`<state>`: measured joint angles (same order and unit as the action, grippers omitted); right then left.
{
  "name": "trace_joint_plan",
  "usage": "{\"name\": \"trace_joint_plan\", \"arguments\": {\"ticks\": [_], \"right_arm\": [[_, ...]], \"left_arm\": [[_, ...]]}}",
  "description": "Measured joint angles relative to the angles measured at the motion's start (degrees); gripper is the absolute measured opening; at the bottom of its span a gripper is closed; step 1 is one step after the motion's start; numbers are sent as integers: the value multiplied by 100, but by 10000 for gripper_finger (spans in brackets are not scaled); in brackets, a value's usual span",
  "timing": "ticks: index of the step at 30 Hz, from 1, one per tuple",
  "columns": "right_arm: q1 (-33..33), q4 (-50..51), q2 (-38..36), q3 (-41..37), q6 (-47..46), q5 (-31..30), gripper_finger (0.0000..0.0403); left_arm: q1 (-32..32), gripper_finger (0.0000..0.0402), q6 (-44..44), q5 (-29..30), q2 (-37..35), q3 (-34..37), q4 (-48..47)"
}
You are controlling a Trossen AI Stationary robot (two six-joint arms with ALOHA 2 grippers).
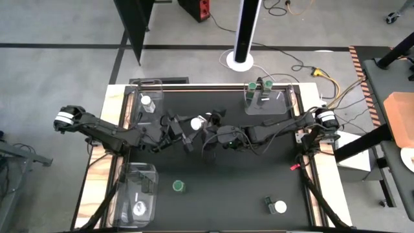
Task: Sort spices by type
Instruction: Put the top white seasoning bottle into the top left transparent bin
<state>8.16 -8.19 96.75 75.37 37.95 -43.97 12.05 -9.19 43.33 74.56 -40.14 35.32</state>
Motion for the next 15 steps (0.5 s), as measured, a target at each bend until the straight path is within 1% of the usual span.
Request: {"name": "trace_joint_plan", "arguments": {"ticks": [5,8,12,15], "right_arm": [[4,20,0,0,85,2,188],[7,20,0,0,90,6,188],[7,20,-2,0,93,17,188],[7,20,-2,0,67,24,188]], "left_arm": [[-4,270,65,26,4,-22,-85],[-13,277,12,-9,4,-22,-88],[-18,274,-32,-24,4,-22,-88],[-20,256,-43,-49,4,-22,-87]]}}
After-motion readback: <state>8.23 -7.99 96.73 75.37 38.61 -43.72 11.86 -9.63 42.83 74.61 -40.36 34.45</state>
